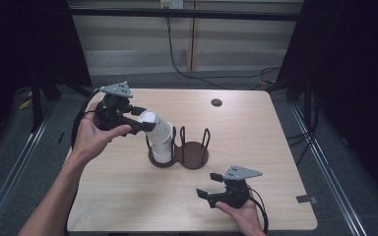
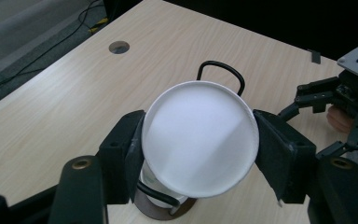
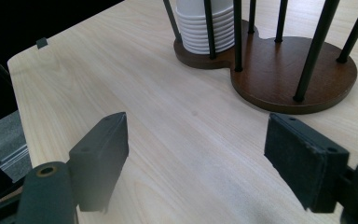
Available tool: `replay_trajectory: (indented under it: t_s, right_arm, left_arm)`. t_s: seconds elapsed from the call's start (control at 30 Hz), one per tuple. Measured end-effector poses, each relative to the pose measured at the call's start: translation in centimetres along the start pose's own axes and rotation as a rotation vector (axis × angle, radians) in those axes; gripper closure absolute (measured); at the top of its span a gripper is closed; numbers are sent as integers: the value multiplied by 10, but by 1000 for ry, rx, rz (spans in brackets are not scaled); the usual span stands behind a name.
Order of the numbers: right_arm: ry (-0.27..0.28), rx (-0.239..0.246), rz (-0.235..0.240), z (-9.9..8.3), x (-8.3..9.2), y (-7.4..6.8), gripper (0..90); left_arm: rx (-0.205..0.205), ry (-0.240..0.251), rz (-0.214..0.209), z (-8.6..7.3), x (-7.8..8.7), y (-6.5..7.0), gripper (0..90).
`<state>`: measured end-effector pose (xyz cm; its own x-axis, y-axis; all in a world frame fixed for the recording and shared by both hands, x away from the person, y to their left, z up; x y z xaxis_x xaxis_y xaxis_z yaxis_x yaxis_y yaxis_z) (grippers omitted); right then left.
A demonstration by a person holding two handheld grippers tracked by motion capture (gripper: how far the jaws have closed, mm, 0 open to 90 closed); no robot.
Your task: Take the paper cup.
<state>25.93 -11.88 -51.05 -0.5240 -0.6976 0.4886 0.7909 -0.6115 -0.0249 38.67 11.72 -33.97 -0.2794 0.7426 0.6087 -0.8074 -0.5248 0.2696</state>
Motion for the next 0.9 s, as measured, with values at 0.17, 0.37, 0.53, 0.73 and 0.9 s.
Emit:
replay_trajectory:
  t_s: [0.17,0.37,0.53,0.73,0.9]
  right_arm:
    - [5,-9,9,0,-1,0,183]
    - [17,-4,16,2,-1,-2,168]
    - [25,-3,28,3,-1,-3,131]
    - [29,17,21,9,-1,-1,132]
    - [35,22,38,14,-1,-4,133]
  left_arm:
    - [-12,-8,-1,-9,3,2,376]
    - [-27,13,-26,-17,6,8,376]
    - [-35,25,-43,-24,11,11,375]
    - [-54,22,-61,-32,11,13,376]
    - [-67,9,-62,-39,7,15,376]
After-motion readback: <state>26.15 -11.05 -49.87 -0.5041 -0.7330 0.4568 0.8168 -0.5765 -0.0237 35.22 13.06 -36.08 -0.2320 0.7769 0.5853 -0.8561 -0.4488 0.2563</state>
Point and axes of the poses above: each handheld gripper's, and its own axes: x roughly backward along the jaws, z roughly out of its top, y roughly to its right, the point moved 7 cm from there along -x, roughly forward along the jaws, and after that the axes turned 14 degrees about x, right-handed, at the moved point
